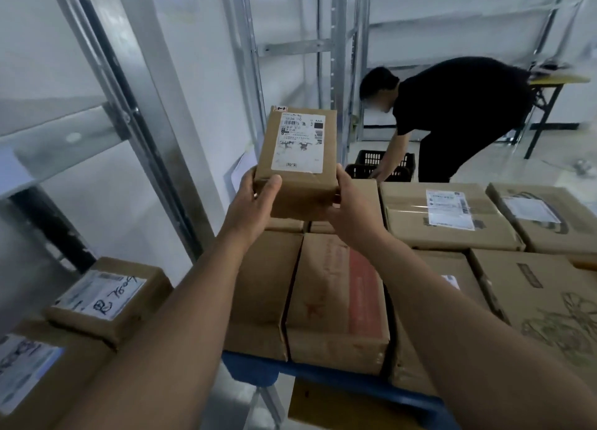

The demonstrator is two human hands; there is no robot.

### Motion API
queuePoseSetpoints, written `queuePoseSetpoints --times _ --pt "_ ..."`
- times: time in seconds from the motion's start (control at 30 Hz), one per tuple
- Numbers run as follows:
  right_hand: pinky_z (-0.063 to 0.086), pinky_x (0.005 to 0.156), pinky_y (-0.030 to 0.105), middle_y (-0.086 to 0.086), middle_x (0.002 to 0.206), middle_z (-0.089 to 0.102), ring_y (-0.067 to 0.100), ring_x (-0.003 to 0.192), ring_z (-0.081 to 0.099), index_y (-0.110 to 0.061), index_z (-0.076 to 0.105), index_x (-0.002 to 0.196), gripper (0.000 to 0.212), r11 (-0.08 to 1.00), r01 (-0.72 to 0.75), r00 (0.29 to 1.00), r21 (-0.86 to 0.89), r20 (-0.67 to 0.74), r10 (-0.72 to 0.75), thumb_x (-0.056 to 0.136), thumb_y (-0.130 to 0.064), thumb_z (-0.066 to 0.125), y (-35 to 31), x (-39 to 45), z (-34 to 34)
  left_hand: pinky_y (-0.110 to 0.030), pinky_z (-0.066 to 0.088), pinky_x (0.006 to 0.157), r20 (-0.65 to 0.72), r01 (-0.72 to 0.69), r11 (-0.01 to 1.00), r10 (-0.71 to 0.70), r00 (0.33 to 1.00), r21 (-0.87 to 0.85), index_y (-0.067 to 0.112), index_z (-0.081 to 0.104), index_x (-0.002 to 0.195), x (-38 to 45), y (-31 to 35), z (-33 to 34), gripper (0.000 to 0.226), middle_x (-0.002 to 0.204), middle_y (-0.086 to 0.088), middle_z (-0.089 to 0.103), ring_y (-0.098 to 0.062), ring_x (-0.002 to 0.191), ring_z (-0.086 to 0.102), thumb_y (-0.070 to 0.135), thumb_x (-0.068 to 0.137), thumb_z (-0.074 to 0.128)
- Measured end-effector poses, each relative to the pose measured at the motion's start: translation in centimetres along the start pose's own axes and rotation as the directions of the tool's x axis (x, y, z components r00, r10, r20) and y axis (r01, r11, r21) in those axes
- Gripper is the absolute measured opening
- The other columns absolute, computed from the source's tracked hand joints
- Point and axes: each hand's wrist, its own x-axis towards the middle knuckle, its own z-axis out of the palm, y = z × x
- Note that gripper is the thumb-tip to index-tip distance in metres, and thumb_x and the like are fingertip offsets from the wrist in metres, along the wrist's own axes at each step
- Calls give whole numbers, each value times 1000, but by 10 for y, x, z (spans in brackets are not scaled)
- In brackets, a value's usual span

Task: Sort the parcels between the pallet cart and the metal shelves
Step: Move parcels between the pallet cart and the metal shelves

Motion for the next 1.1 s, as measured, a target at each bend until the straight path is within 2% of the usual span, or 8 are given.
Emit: queuePoseSetpoints --times 0.07,0.2,0.27,0.37,0.53,0.67,0.93,1.1 --pt "44 72 13 -28 101 47 -8 88 48 -33 25 145 75 999 -29 1000 15 6 29 85 -3 59 7 20 10 -27 35 79 -10 61 998 -61 998 -24 26 33 139 23 -10 0 57 117 10 46 -11 106 44 57 92 39" --pt "50 95 42 0 129 54 17 115 53 -31 28 145 71 996 -91 995 8 42 91 86 -9 61 19 49 31 -30 35 83 -24 141 989 -142 990 -38 21 39 135 55 -35 2 57 112 7 48 -13 103 45 58 91 38" --pt "49 95 45 3 132 54 21 116 54 -29 24 147 72 992 -121 991 -41 57 123 87 -14 61 25 56 41 -28 35 81 -45 166 986 -167 985 -31 20 39 135 65 -49 4 57 112 7 48 -12 101 44 58 92 38" --pt "48 94 46 8 135 52 26 115 55 -26 12 151 79 971 -154 979 -185 106 176 89 -19 60 35 59 51 -22 34 73 -21 209 977 -210 977 -28 19 39 137 74 -67 8 57 116 6 48 -11 101 43 55 93 36" --pt "48 85 40 11 137 49 32 113 53 -24 -2 153 86 881 -137 966 -453 137 220 89 -19 57 47 59 62 -32 32 86 -6 330 940 -332 943 -81 22 34 139 79 -84 11 60 119 6 45 -13 105 39 57 91 33" --pt "47 83 38 12 134 51 33 111 54 -22 4 153 81 865 -131 971 -484 113 211 90 -17 54 49 61 65 -35 35 92 30 320 944 -319 947 -75 25 32 139 79 -87 9 61 124 6 45 -15 110 40 61 89 32" --pt "37 75 32 14 132 53 34 109 54 -20 5 152 78 853 -129 974 -506 96 204 90 -17 53 50 57 67 -36 36 89 31 320 946 -319 947 -57 23 28 140 76 -87 9 66 117 6 43 -16 105 41 61 87 32" --pt "39 76 33 14 130 54 33 110 54 -17 10 151 73 842 -125 969 -525 118 218 91 -17 51 45 53 66 -39 33 98 31 323 944 -321 946 -69 23 24 145 70 -84 6 67 140 -1 40 -24 127 39 62 91 32"
